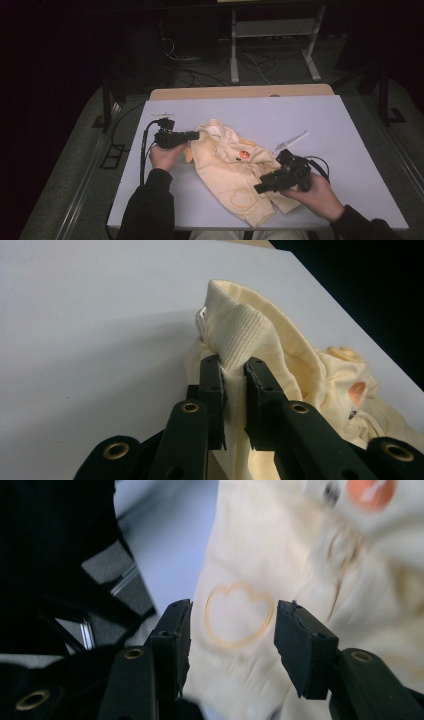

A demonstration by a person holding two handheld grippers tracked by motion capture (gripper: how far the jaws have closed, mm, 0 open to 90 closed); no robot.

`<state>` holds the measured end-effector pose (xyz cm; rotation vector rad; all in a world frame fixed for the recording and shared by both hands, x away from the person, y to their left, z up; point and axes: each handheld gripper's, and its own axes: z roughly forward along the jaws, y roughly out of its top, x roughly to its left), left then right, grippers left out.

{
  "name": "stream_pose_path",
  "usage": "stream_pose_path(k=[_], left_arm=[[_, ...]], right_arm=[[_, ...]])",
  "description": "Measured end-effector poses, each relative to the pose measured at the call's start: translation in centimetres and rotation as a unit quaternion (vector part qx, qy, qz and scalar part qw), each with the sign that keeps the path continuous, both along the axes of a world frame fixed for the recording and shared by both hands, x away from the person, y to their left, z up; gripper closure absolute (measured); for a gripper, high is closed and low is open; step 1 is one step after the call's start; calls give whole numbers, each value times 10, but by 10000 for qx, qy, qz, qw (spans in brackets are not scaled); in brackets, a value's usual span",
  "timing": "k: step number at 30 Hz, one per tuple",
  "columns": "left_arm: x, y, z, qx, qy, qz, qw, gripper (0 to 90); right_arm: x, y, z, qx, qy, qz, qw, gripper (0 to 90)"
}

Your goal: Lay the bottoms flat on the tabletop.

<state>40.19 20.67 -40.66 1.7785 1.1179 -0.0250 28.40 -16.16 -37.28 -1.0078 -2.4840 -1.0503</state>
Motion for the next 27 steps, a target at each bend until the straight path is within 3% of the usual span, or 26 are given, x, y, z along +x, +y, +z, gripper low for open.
stream_pose_path(k=[2,5,9,14,20,24,27], left_arm=[[0,0,0,4,14,-17,10000,784],[-1,1,0,17,13,-44,10000,784],[-1,1,1,7,8,-71,10000,784],[0,1,0,-8,26,-84,10000,784],[0,1,0,-17,25,-72,10000,784],[-1,1,0,6,8,-82,10000,783],[-1,1,0,8,-2,-105,9999,783]], right_arm=[[16,5,2,82,-98,-69,9999,482],[37,12,5,-43,-439,-136,9989,482],[62,17,4,-42,-432,-172,9989,467],[80,22,7,-86,-452,-197,9987,408],[99,26,13,35,-542,-193,9983,321],[110,28,12,8,-481,-119,9988,150],[116,30,11,-40,-443,-47,9990,117]])
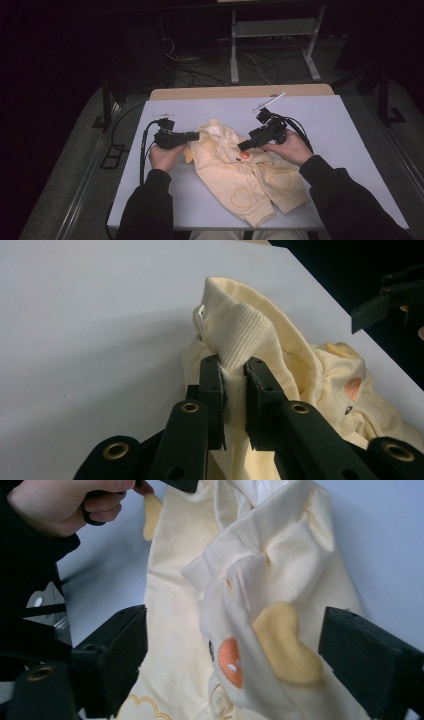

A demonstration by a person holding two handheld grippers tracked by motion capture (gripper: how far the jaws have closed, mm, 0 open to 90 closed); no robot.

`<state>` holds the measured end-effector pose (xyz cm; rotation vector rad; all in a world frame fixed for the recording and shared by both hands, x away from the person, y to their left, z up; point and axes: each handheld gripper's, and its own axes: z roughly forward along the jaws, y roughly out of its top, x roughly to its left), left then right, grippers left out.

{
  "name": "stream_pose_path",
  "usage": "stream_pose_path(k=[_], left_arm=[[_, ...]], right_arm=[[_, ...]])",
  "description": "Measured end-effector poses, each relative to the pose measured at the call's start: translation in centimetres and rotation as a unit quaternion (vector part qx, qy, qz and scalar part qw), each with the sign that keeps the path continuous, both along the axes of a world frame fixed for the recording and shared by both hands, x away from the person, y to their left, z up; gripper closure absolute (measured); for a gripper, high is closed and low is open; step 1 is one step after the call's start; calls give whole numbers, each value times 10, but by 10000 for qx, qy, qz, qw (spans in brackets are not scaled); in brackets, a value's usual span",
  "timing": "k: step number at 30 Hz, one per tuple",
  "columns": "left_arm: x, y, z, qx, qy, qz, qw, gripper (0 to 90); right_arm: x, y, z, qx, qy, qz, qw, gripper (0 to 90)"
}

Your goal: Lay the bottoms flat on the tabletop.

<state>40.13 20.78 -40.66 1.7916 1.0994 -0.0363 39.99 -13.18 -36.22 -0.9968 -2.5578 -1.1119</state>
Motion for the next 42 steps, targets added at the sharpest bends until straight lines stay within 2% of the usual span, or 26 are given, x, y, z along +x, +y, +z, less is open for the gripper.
stream_pose_path(k=[2,4,7,9,14,18,19,22,24,26,28,32,34,37,39,42], left_arm=[[0,0,0,0,-2,1,10000,783],[0,0,0,4,0,-1,10000,783],[0,-1,-1,9,9,-8,10000,783],[0,-1,-1,16,7,-15,10000,783],[0,-1,-2,14,61,-48,10000,783],[1,0,-3,-30,92,-78,9999,783],[2,1,-3,-34,98,-89,9999,783],[5,2,-3,-16,143,-152,9998,783],[10,3,-1,43,164,-212,9996,784],[15,4,4,161,119,-299,9994,784],[22,6,9,166,157,-394,9990,784],[37,6,19,218,215,-660,9973,785],[46,3,22,193,239,-834,9960,785],[61,-4,25,108,282,-1077,9937,786],[73,-10,29,84,350,-1268,9913,786],[89,-19,35,166,431,-1462,9882,787]], right_arm=[[4,2,0,-36,-55,17,10000,71],[8,3,0,-25,-123,0,9999,76],[16,7,-3,-8,-192,-58,9998,121],[19,10,-7,-85,-195,-102,9997,137],[26,22,-21,-210,-132,134,9996,200],[28,38,-32,-661,-111,332,9972,331],[27,40,-31,-667,-108,313,9972,421],[32,37,-26,-426,-105,189,9989,715],[36,33,-20,-312,-88,111,9994,816],[41,24,-12,-108,-113,-60,9999,845],[47,10,-2,197,-147,-281,9993,855],[64,-23,12,645,-124,-840,9943,862],[75,-42,14,888,16,-1114,9898,864],[85,-62,11,1054,88,-1452,9837,866],[91,-73,6,1116,146,-1643,9800,868],[98,-84,-2,1200,270,-1889,9743,868]])
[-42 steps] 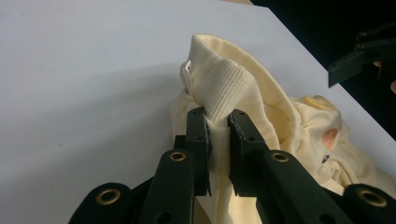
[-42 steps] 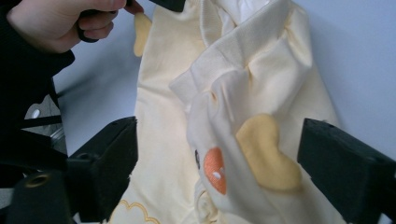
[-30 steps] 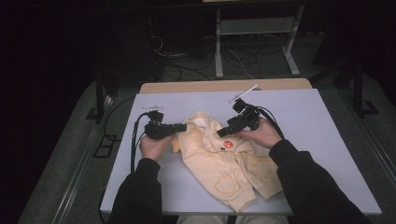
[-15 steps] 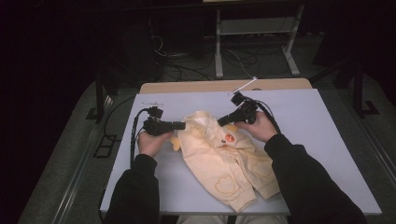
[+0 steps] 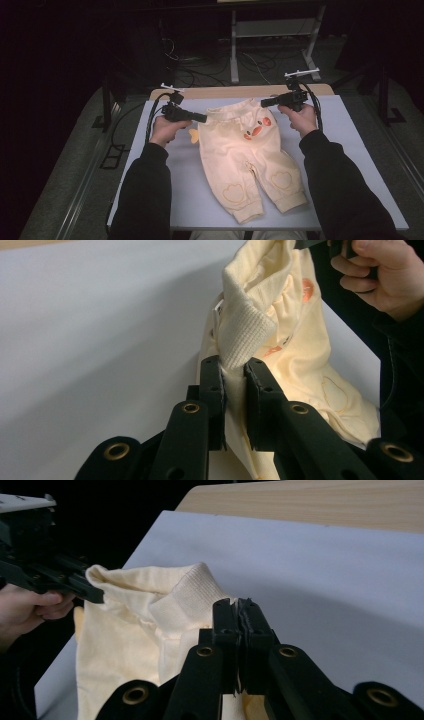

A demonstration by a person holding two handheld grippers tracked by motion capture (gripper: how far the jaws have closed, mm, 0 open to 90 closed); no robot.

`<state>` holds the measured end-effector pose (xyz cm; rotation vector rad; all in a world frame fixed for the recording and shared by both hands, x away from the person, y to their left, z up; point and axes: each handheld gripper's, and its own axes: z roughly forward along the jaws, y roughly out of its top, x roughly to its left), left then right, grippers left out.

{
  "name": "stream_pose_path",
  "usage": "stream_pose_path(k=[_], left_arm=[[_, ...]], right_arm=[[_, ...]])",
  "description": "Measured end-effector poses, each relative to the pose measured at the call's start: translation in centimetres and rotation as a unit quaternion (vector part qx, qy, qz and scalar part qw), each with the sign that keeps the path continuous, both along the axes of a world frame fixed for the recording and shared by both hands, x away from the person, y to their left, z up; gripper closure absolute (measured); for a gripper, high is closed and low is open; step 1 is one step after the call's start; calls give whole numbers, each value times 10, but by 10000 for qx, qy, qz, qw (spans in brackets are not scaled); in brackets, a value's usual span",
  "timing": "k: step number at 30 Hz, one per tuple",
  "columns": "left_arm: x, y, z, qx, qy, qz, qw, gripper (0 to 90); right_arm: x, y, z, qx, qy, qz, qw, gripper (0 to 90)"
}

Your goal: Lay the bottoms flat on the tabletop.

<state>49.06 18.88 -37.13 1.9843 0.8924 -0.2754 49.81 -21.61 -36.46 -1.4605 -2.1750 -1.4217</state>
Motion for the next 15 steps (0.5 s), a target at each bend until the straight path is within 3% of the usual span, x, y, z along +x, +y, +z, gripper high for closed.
stream_pose_path(k=[2,4,6,10,14,15], left_arm=[[10,-4,5,201,18,-108,9997,787],[19,-8,10,514,43,-194,9985,786],[28,-13,14,689,99,-372,9969,787],[39,-20,21,716,120,-365,9967,787],[44,-25,15,601,149,-92,9980,786],[45,-28,12,660,119,0,9978,786]], right_arm=[[3,-4,-3,-3,51,-101,9999,868],[5,-5,-4,-19,81,-148,9999,868],[6,-5,-2,-105,90,-156,9998,868],[9,-6,6,-230,44,-242,9994,868],[17,-13,5,-212,109,-430,9988,868],[19,-15,2,-202,153,-477,9985,868]])
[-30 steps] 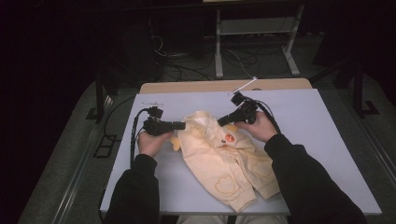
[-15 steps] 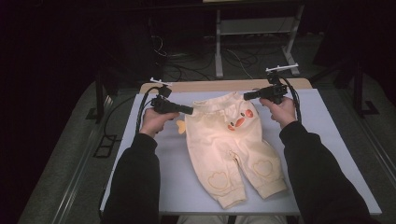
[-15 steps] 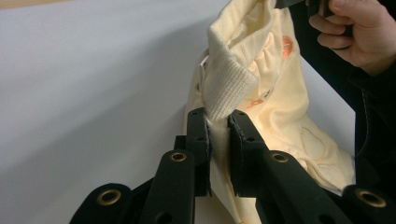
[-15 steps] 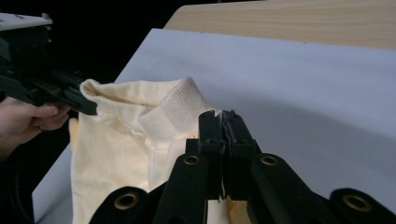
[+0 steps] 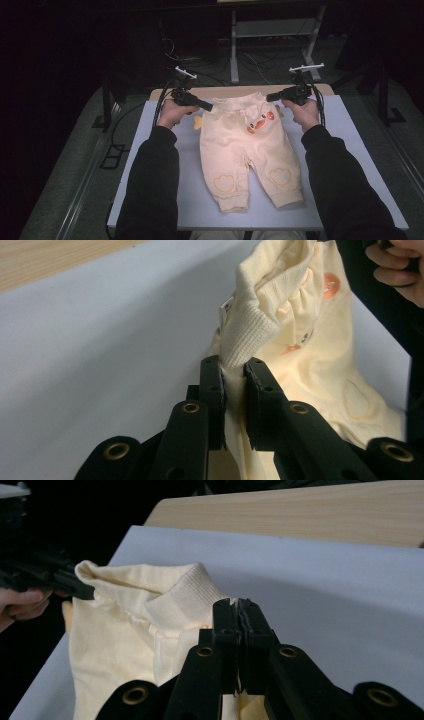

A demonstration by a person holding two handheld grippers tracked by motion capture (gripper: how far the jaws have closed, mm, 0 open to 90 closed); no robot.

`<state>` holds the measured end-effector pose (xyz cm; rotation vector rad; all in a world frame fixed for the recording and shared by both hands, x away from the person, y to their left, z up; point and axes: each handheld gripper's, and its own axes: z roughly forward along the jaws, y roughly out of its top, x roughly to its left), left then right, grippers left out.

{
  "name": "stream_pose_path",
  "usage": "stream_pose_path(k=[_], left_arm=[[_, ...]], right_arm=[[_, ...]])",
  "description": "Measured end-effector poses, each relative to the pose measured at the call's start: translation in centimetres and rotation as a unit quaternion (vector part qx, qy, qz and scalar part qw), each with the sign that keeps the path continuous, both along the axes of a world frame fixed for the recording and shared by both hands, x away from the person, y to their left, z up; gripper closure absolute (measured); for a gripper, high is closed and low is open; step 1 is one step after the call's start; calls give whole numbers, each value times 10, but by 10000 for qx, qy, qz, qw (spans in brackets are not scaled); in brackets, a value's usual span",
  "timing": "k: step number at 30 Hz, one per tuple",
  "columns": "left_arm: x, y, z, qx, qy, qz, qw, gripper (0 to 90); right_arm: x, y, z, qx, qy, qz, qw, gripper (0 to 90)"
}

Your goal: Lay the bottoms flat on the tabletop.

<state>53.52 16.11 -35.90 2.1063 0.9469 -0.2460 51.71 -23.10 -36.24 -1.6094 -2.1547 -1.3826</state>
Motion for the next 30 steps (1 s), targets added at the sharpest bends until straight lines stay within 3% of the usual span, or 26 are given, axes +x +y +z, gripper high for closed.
stream_pose_path(k=[4,7,10,19,21,25,26,28,30], left_arm=[[1,-12,-8,152,-133,278,9994,786],[2,-18,-9,315,-244,354,9986,786],[2,-19,-9,256,-259,397,9985,786],[6,-17,-2,196,-311,409,9985,786],[8,-17,-1,271,-347,421,9981,785],[10,-19,-4,252,-460,577,9970,767],[9,-21,-6,297,-496,629,9963,744],[5,-23,-8,403,-682,872,9930,607],[0,-19,-12,228,-702,1094,9912,507]], right_arm=[[7,-3,-11,-33,134,-223,9997,867],[10,-4,-19,-62,188,-336,9992,867],[11,-6,-20,-58,190,-390,9990,867],[17,-4,-7,-261,159,-269,9992,867],[19,-3,-4,-299,147,-269,9991,867],[22,1,0,-479,104,-313,9983,865],[23,1,-2,-502,129,-380,9979,853],[24,-1,-9,-438,305,-523,9972,779],[21,-1,-16,-573,347,-573,9961,670]])
